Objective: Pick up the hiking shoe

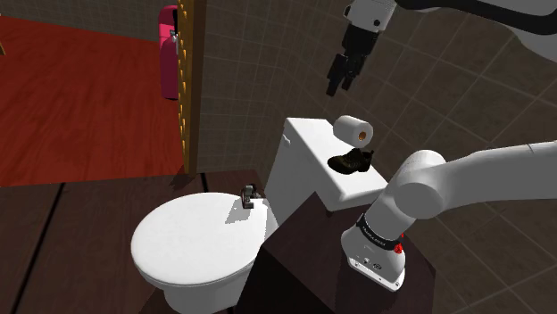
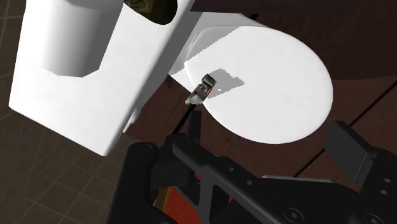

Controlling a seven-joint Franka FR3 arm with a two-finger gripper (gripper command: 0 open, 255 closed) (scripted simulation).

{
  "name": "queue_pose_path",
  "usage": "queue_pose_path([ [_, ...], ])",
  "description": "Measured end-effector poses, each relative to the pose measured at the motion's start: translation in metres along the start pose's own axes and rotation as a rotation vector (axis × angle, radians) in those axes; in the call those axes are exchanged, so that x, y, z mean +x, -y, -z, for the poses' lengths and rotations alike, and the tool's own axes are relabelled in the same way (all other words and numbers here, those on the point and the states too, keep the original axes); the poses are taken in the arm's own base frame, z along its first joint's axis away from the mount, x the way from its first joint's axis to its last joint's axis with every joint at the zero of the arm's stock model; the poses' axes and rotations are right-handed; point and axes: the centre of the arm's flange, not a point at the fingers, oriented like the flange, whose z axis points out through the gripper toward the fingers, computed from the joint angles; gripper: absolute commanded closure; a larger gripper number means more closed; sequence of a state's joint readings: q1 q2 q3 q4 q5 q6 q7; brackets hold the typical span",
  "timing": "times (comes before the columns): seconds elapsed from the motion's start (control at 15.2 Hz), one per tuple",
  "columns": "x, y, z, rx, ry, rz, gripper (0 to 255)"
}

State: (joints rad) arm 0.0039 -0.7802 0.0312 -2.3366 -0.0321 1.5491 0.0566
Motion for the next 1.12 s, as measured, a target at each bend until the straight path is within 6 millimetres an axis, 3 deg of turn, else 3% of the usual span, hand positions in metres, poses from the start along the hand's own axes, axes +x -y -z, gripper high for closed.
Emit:
queue_pose_path([
  [0.13, -0.001, -0.004, -0.004, -0.003, 0.003, -0.015, 0],
  [0.4, -0.009, -0.029, -0.039, -0.026, 0.022, -0.125, 0],
  [0.92, -0.043, -0.090, -0.109, -0.080, 0.067, -0.375, 0],
  [1.12, -0.064, -0.109, -0.133, -0.100, 0.083, -0.469, 0],
])
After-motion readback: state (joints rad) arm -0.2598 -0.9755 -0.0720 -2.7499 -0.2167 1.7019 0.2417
